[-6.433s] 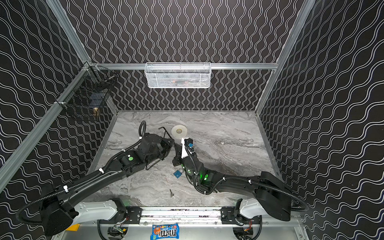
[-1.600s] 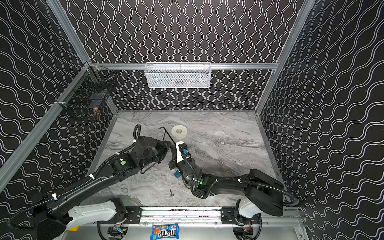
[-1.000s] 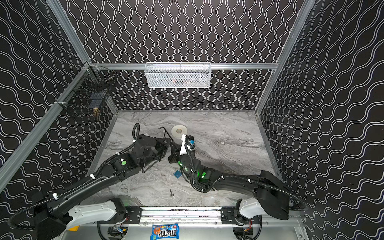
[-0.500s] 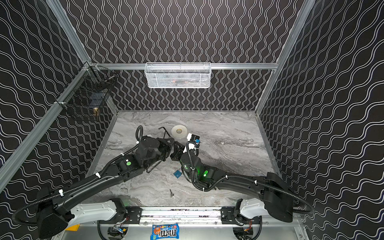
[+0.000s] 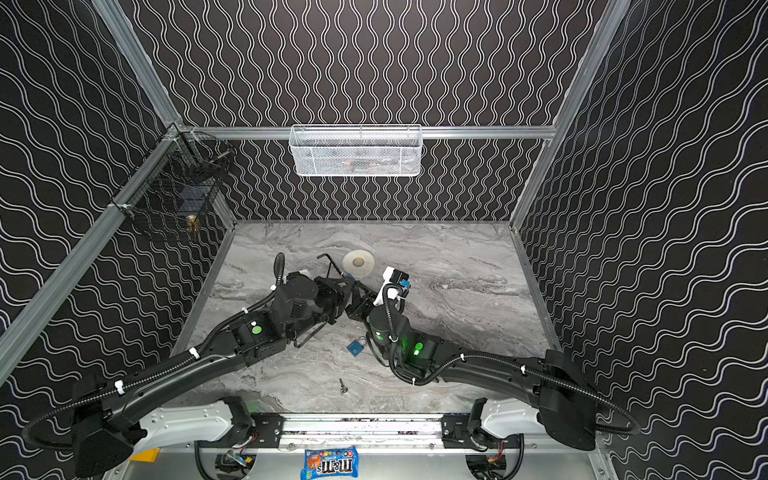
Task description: Unlock with the key
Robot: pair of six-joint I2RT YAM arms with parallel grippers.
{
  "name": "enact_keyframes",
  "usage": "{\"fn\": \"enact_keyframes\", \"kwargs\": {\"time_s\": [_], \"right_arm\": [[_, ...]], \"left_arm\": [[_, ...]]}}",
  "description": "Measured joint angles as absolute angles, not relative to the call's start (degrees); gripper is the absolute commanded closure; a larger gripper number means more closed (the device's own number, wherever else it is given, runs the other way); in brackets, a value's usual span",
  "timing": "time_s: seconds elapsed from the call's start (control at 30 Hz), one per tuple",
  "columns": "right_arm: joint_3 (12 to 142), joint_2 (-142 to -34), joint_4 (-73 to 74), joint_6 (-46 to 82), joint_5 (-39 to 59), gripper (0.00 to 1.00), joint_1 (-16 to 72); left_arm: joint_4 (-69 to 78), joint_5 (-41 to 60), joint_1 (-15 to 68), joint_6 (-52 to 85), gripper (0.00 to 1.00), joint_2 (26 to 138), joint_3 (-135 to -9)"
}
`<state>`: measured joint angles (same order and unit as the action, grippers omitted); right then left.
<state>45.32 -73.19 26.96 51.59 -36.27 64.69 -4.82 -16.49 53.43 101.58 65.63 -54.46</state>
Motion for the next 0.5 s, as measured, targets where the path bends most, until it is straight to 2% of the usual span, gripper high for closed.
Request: {"fn": "enact_keyframes", "kwargs": {"time_s": [0.17,0.23,0.3,0.37,0.43,0.5], "right_arm": [[43.31,-70.85,29.89,49.41,-34.72,0.89,65.04],[42.46,-69.93,31.33,48.53,-34.17,0.93,65.06],[40.97,-68.97,31.94,47.90,-33.98,0.91,64.84],[40.25,-67.57,31.03,47.13,-33.76,0.94,64.45],[39.83,-65.69,30.46,47.13,-33.08,0.90,63.66],[40.01,-64.64,29.02,47.16,-32.34,0.87,62.02]], "left_arm": [[-8.01,-14.35,53.74,100.53,1.00,65.65,-54.22],[-8.95,-14.41,53.74,100.49,1.00,65.52,-53.95],[-9.74,-14.72,53.71,100.22,0.99,65.19,-53.84],[-10.74,-14.92,53.58,100.07,0.98,64.66,-53.78],[-11.64,-15.62,53.41,99.48,0.96,63.81,-53.63],[-12.78,-16.19,53.06,98.61,0.90,62.78,-53.32]]}}
